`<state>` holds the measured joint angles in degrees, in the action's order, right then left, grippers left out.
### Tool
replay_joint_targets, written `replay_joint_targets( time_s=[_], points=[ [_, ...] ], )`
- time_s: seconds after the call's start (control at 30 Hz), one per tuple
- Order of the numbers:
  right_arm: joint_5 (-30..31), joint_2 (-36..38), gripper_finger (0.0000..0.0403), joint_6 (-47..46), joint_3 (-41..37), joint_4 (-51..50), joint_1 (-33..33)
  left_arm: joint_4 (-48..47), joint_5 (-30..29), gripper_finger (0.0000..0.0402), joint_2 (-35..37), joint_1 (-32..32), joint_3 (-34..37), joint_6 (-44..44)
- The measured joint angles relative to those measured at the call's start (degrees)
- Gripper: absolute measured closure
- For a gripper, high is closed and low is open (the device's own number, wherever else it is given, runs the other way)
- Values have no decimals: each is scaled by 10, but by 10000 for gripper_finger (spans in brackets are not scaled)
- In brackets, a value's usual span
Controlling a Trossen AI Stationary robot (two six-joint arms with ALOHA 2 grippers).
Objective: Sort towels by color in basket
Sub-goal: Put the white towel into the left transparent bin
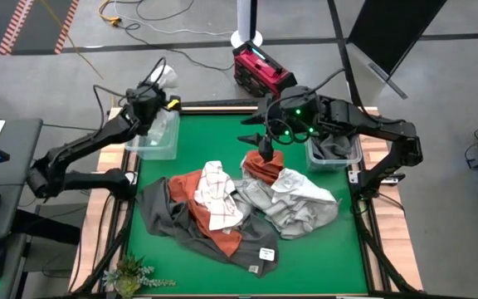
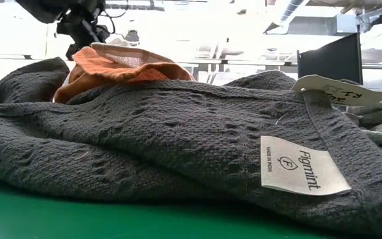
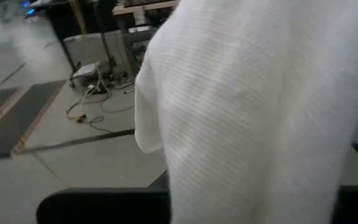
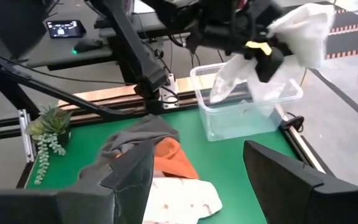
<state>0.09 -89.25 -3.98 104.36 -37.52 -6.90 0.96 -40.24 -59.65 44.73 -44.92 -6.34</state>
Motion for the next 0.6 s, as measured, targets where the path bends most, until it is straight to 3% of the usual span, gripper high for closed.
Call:
replay_joint_targets(
  time_s=[0.13, 0.37, 0.6],
  points=[
    [1, 0, 127, -1, 0, -1, 0, 10, -29, 399, 35, 0, 54, -69],
    [1, 0, 127, -2, 0, -5, 0, 9, -10, 399, 51, 13, 124, -171],
    [1, 0, 127, -2, 0, -12, 0, 2, 31, 399, 29, 29, 132, -172]
  ],
)
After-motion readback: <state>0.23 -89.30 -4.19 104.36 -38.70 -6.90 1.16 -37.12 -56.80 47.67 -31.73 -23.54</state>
